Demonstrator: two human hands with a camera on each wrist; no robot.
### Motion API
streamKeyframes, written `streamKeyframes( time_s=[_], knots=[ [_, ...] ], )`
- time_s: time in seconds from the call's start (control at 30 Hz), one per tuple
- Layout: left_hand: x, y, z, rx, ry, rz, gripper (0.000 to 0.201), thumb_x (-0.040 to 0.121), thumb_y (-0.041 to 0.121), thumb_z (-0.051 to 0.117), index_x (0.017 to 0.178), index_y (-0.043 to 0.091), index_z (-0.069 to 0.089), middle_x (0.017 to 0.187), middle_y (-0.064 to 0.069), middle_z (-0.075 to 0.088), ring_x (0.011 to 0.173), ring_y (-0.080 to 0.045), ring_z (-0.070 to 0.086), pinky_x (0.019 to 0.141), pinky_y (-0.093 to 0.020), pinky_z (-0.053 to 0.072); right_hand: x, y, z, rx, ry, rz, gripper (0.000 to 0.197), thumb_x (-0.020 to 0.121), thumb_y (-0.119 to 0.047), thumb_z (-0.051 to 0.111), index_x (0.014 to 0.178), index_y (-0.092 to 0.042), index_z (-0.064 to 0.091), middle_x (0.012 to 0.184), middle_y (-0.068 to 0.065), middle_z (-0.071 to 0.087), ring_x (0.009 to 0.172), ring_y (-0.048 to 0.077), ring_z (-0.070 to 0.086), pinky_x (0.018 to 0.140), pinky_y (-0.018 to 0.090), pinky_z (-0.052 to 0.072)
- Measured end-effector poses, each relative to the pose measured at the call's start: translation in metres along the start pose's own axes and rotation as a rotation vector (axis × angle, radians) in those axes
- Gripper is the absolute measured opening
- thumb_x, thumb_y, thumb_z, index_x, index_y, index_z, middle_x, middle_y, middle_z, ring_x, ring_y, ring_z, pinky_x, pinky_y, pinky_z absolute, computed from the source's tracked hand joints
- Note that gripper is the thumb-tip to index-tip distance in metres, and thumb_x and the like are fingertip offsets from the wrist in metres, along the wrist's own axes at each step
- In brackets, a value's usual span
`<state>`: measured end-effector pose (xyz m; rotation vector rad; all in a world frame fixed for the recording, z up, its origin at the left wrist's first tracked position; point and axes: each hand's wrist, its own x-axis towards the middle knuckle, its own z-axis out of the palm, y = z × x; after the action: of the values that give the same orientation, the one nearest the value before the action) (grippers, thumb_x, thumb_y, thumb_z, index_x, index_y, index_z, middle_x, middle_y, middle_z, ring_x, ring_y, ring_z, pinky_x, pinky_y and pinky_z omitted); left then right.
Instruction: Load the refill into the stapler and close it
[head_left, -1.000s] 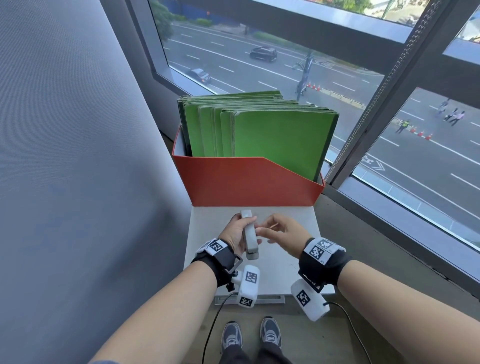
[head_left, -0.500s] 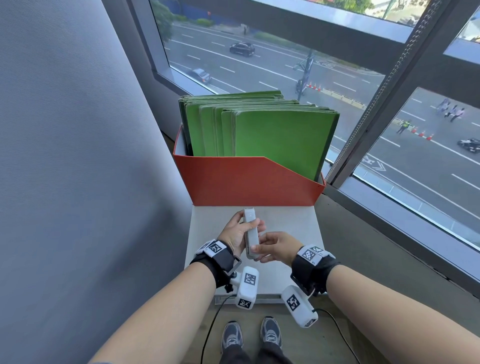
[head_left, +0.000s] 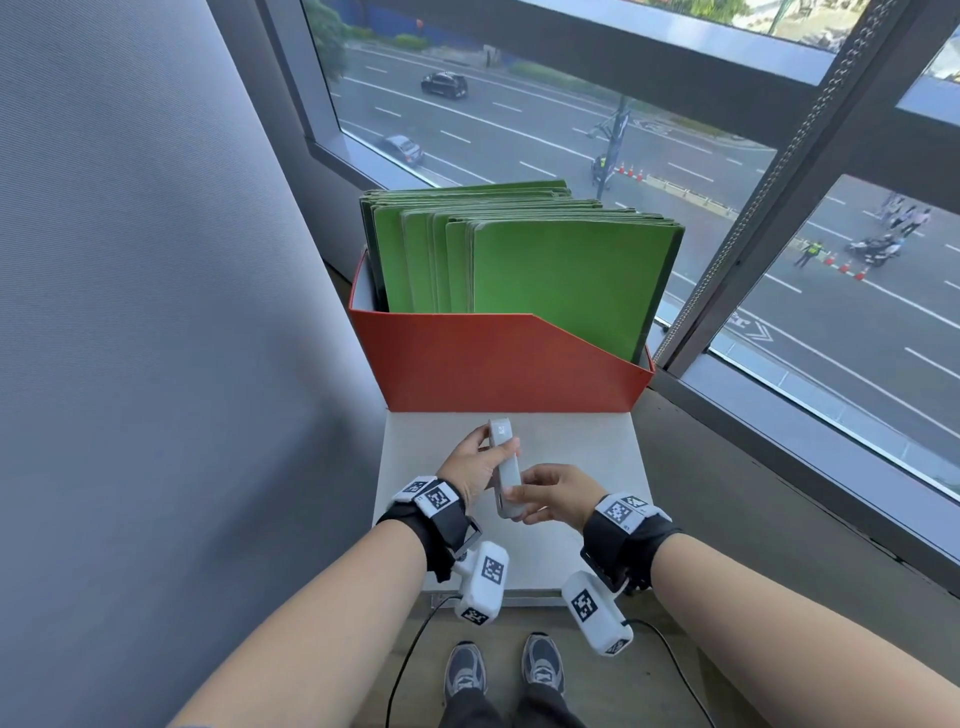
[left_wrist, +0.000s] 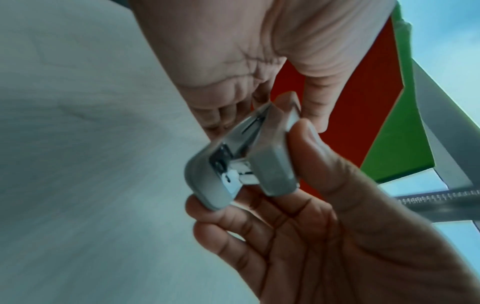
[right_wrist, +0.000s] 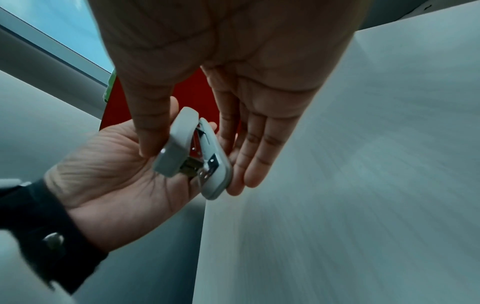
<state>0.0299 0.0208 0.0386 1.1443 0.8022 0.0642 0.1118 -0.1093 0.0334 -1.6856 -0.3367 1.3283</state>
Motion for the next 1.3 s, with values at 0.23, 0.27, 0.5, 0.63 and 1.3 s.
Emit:
streamKeyframes(
  time_s=[0.23, 0.27, 0.5, 0.63, 1.3],
  knots=[
    [-0.001, -0.005, -0.006, 0.256, -0.005, -0.004, 0.054, 0.086, 0.016, 0.055, 0.139, 0.019, 0.044, 0.121, -0.007, 0.063, 0.106, -0.025, 0.064, 0.099, -0.044, 0.05, 0.017, -0.002, 0.003, -0.085, 0.066, -0.043, 0.043, 0.075, -0.023, 0.075, 0.116, -0.014, 0.065, 0.095, 0.018, 0.071, 0.088, 0.031, 0.07, 0.09, 0.042, 0.057],
    [0.002, -0.008, -0.01, 0.269, 0.024, -0.01, 0.06, 0.082, 0.021, 0.057, 0.14, 0.018, 0.042, 0.128, -0.007, 0.061, 0.109, -0.025, 0.063, 0.1, -0.044, 0.049, 0.02, -0.006, 0.008, -0.098, 0.055, -0.041, 0.043, 0.075, -0.022, 0.074, 0.116, -0.016, 0.065, 0.097, 0.019, 0.071, 0.092, 0.034, 0.07, 0.092, 0.044, 0.056],
    [0.018, 0.008, -0.056, 0.308, 0.208, -0.059, 0.048, 0.082, 0.012, 0.055, 0.13, 0.018, 0.055, 0.112, -0.008, 0.069, 0.095, -0.027, 0.067, 0.095, -0.045, 0.053, 0.055, -0.038, 0.054, -0.142, 0.003, -0.042, 0.018, 0.075, -0.013, 0.072, 0.094, -0.012, 0.071, 0.088, 0.012, 0.067, 0.083, 0.023, 0.064, 0.089, 0.041, 0.056],
    [0.023, 0.011, -0.084, 0.365, 0.264, -0.088, 0.041, 0.085, 0.009, 0.054, 0.124, 0.016, 0.06, 0.102, -0.008, 0.069, 0.088, -0.026, 0.064, 0.094, -0.041, 0.053, 0.079, -0.043, 0.082, -0.181, 0.007, -0.02, 0.012, 0.07, -0.013, 0.074, 0.065, -0.019, 0.065, 0.074, 0.01, 0.065, 0.073, 0.023, 0.06, 0.077, 0.038, 0.056],
    [0.034, -0.002, -0.114, 0.459, 0.263, -0.131, 0.044, 0.083, 0.005, 0.056, 0.124, 0.019, 0.061, 0.11, -0.007, 0.07, 0.092, -0.023, 0.063, 0.073, -0.021, 0.045, 0.105, -0.029, 0.118, -0.447, 0.043, 0.004, 0.026, 0.078, -0.029, 0.068, 0.09, -0.007, 0.068, 0.085, 0.011, 0.061, 0.073, 0.021, 0.056, 0.068, 0.027, 0.044]
  ],
)
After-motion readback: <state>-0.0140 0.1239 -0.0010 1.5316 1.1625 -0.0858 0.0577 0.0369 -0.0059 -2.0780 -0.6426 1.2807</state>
